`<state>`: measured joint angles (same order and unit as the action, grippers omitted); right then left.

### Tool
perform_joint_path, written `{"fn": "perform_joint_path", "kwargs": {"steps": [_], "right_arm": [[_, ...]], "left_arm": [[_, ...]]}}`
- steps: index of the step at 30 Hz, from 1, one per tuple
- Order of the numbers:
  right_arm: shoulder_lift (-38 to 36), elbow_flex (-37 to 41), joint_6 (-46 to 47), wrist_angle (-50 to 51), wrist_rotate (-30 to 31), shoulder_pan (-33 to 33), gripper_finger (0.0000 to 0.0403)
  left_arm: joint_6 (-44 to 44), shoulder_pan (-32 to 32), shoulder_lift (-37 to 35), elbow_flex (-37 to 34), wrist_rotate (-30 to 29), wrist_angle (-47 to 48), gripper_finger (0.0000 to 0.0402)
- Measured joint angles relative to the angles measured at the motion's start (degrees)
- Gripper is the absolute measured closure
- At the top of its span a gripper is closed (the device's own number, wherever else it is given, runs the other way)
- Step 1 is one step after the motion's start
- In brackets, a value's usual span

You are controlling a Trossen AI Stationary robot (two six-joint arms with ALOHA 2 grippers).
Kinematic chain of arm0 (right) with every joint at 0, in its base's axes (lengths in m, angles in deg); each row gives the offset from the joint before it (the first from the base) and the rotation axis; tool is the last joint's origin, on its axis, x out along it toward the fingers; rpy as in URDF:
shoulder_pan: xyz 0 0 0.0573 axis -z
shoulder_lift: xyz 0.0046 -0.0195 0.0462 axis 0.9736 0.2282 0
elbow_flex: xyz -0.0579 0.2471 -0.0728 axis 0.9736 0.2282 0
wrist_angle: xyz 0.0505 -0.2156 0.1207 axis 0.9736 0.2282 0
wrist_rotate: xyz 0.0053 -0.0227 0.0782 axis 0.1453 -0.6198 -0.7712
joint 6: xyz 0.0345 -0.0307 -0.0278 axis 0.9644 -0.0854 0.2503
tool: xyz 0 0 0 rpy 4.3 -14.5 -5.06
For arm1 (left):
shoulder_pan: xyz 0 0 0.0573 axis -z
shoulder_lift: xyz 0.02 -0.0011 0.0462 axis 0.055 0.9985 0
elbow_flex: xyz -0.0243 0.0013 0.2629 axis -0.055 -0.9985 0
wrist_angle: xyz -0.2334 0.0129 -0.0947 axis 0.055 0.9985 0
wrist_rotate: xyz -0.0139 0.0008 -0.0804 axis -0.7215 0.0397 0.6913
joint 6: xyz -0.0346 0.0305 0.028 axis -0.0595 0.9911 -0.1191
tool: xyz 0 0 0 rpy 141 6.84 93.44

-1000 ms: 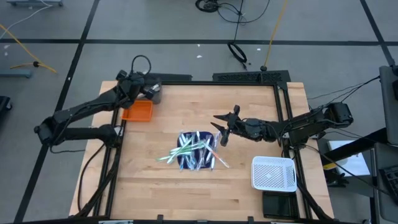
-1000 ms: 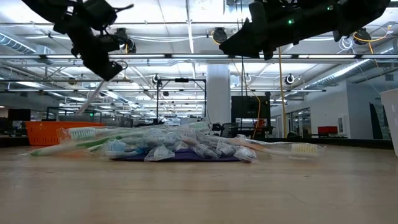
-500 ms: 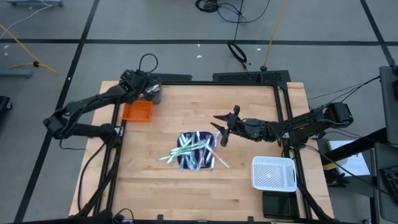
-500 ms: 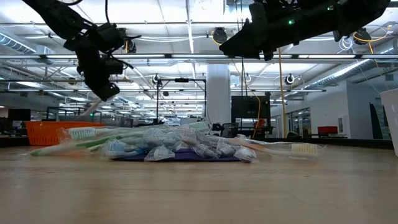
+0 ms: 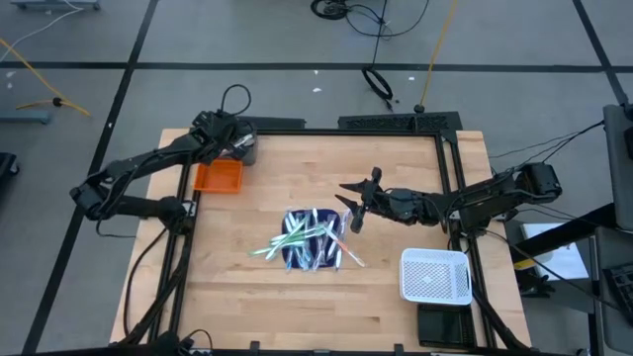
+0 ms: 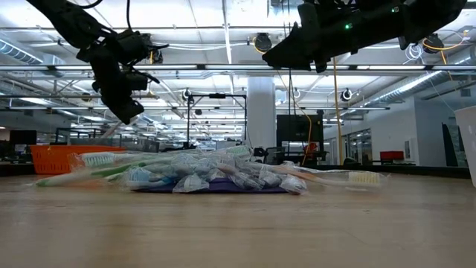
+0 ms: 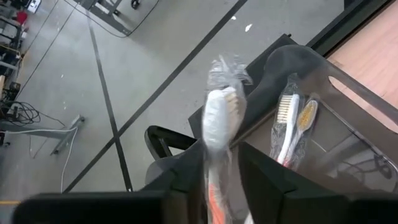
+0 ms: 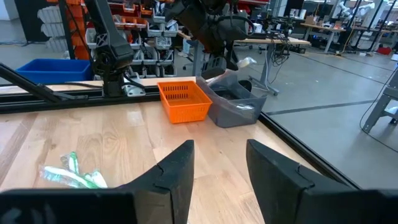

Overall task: Pick & Place Toothbrushes
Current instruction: Put the orange toothbrush into the transparent black bin

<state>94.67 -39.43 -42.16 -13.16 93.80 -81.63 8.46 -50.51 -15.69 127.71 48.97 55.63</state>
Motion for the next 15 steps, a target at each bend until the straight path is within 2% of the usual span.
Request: {"fn": "perform_joint_path", "kwargs": {"steps": [7, 15], "right_arm": [[0.0, 0.0, 0.0, 0.0, 0.0, 0.0, 0.0268], [0.0, 0.0, 0.0, 0.0, 0.0, 0.0, 0.0268]], "left_arm": [[-0.4, 0.0, 0.0, 0.0, 0.0, -2.4, 0.0241], [-0.6, 1.1, -0.2, 0.0, -0.1, -2.8, 0.0204]]}}
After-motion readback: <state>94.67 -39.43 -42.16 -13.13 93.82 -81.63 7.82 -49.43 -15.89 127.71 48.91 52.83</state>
